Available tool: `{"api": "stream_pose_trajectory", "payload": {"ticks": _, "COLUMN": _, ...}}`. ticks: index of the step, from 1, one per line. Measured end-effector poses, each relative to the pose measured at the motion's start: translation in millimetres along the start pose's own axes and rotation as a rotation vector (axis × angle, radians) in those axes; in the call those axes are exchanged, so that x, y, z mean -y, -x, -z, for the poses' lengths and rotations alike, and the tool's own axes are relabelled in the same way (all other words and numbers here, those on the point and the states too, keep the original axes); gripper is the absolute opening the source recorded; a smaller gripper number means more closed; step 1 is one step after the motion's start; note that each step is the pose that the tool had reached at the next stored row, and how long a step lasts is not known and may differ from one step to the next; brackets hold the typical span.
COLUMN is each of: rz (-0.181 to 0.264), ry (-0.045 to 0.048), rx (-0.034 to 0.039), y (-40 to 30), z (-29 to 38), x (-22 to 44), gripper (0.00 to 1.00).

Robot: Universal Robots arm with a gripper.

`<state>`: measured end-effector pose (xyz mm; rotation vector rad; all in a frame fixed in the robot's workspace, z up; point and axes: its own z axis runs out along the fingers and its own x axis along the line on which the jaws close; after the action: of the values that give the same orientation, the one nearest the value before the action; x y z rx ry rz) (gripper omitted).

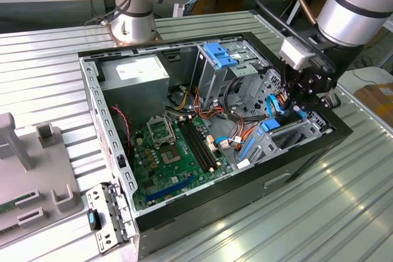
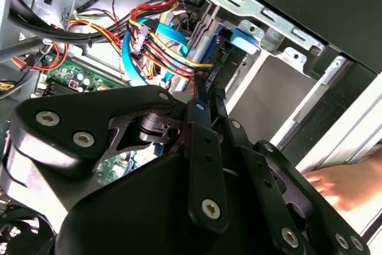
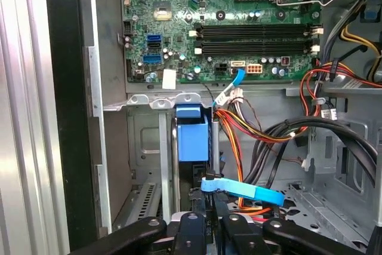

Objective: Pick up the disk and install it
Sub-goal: 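Insert the first disk wire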

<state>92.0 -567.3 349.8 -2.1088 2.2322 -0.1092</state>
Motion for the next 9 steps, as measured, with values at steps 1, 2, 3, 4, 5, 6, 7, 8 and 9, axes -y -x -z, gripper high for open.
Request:
{"api": "stream_pose_trajectory", "payload": {"ticks": 1, "rz": 0.0, "ry": -0.0002, "rx": -0.0022, "y": 0.1, "z": -0.2, "x": 0.0, "gripper": 0.17}}
{"api": "stream_pose_trajectory", "payload": {"ticks": 2, "rz": 0.0, "ry": -0.0005, "rx": -0.0074, "y": 0.0, "z": 0.0, "x": 0.1, "gripper": 0.17}}
{"api": "stream_pose_trajectory", "payload": {"ticks": 3, "rz": -0.001, "ry": -0.0007, "rx": -0.0113, "y": 0.1, "z": 0.0, "x": 0.1, "gripper": 0.17}}
{"api": "stream_pose_trajectory", "payload": {"ticks": 4, "rz": -0.001, "ry": -0.0012, "rx": -0.0217, "y": 0.1, "z": -0.1, "x": 0.8, "gripper": 0.17}}
{"api": "stream_pose_trajectory", "payload": {"ticks": 5, "rz": -0.002, "ry": -0.0014, "rx": -0.0243, "y": 0.1, "z": -0.2, "x": 1.6, "gripper": 0.17}}
{"api": "stream_pose_trajectory", "payload": {"ticks": 6, "rz": -0.002, "ry": -0.0015, "rx": -0.0258, "y": 0.1, "z": -0.2, "x": 2.2, "gripper": 0.17}}
{"api": "stream_pose_trajectory", "payload": {"ticks": 7, "rz": -0.003, "ry": -0.0015, "rx": -0.0266, "y": 1.9, "z": -0.9, "x": 4.1, "gripper": 0.17}}
{"api": "stream_pose_trajectory", "payload": {"ticks": 8, "rz": -0.003, "ry": -0.0015, "rx": -0.0266, "y": 0.4, "z": -1.2, "x": 5.1, "gripper": 0.17}}
{"api": "stream_pose_trajectory", "payload": {"ticks": 9, "rz": -0.003, "ry": -0.0016, "rx": -0.0263, "y": 2.0, "z": -1.7, "x": 2.8, "gripper": 0.17}}
